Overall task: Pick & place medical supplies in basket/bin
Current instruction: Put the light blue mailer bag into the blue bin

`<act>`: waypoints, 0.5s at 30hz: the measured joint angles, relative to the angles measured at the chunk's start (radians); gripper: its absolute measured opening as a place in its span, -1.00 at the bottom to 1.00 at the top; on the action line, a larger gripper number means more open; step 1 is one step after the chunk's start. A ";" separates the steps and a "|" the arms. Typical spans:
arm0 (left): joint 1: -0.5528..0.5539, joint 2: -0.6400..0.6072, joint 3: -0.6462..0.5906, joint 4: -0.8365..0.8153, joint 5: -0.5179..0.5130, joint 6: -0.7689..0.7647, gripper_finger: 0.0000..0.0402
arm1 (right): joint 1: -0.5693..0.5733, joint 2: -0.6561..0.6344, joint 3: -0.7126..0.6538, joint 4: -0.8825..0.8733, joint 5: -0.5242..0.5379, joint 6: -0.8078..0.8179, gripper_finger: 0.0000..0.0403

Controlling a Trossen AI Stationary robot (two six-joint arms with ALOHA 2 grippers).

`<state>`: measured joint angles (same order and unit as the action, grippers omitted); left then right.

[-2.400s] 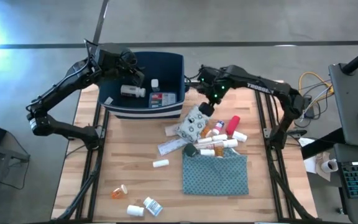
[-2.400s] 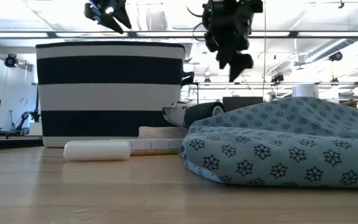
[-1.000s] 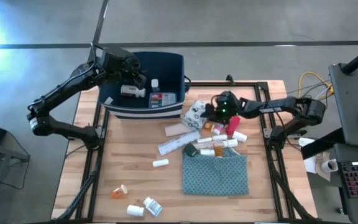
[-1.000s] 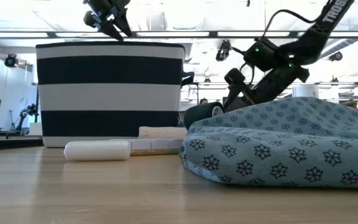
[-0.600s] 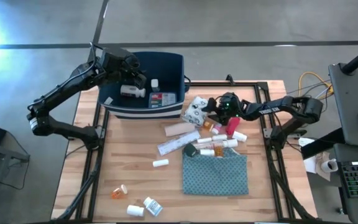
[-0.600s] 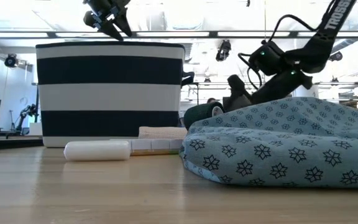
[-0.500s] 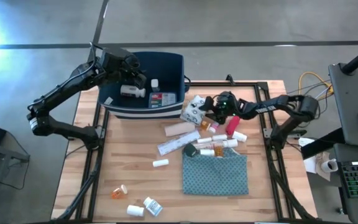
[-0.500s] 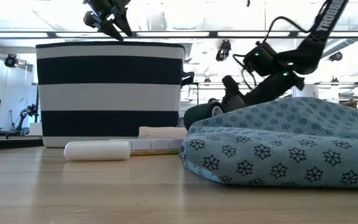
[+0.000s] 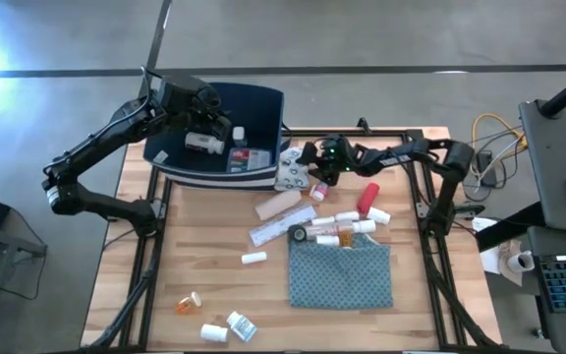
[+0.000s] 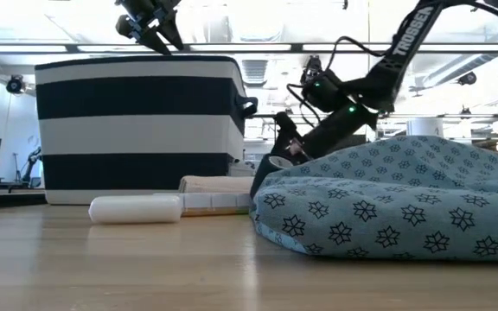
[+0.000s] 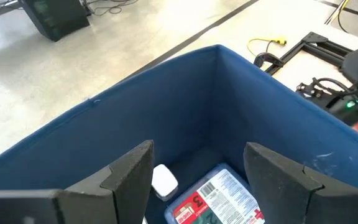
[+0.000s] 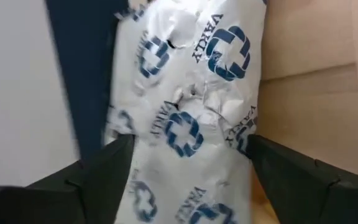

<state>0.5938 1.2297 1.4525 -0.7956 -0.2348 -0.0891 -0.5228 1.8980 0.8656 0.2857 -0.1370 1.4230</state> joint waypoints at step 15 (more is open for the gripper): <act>0.000 0.000 0.000 -0.001 0.000 0.000 0.14 | -0.004 0.009 0.061 -0.157 0.047 -0.201 -0.73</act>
<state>0.5938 1.2293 1.4525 -0.7963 -0.2348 -0.0887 -0.5265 1.9068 0.9271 0.1287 -0.0900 1.2225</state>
